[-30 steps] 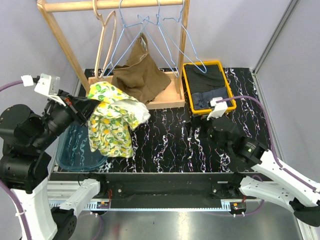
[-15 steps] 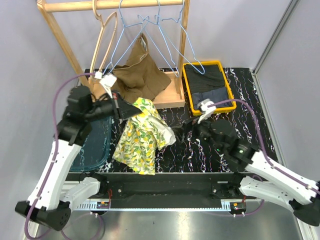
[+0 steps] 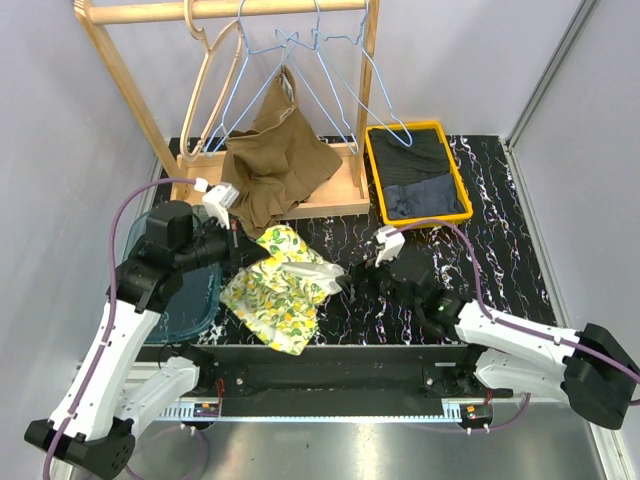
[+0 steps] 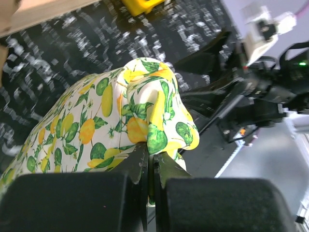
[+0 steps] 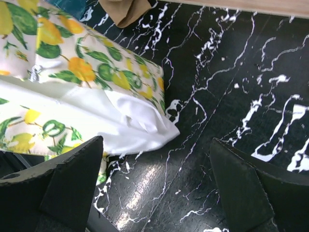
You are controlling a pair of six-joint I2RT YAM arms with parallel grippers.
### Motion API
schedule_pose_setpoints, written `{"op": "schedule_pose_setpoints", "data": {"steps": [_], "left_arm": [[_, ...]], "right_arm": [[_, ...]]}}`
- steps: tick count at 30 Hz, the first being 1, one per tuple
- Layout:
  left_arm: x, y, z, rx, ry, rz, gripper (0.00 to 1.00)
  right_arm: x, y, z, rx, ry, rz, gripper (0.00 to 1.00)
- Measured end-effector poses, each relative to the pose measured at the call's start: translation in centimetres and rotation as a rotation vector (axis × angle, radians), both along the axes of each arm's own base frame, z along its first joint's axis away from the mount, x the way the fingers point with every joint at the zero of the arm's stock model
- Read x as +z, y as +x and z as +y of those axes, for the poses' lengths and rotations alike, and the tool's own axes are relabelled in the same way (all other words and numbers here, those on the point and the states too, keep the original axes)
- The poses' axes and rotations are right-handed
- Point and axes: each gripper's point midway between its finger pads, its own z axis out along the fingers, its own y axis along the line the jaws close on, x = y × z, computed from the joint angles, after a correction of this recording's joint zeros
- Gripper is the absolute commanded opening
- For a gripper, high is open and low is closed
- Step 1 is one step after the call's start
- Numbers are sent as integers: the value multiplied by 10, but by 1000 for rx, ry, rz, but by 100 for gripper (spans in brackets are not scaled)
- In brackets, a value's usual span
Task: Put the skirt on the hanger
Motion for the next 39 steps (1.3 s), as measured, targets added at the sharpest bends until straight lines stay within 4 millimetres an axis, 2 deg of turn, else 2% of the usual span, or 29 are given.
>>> {"op": "schedule_pose_setpoints", "data": {"steps": [3,10,15,17,21,27,30,34,39], "left_arm": [[-12,-4,11,52,48,21,0],[-18,-8,22,90,89,32,0],[-20,-11,23,91,96,43,0],[-21,-13,24,91,97,46,0],[-18,-18,25,91,92,34,0],[-26,-23,27,89,93,40,0],[-30,-25,27,86,96,51,0],[-31,-27,26,77,93,59,0],[-31,-29,24,62,84,62,0]], "right_arm": [[-11,-2,-3,-22,33,9,96],[-33,-4,-4,-48,74,57,93],[-73,2,5,-58,-16,136,88],[-82,8,14,-57,-39,155,86],[-78,20,42,-14,-9,156,87],[-52,30,76,62,82,115,90],[-45,35,89,92,104,95,91],[-53,44,101,95,96,96,91],[-85,53,109,80,47,130,91]]}}
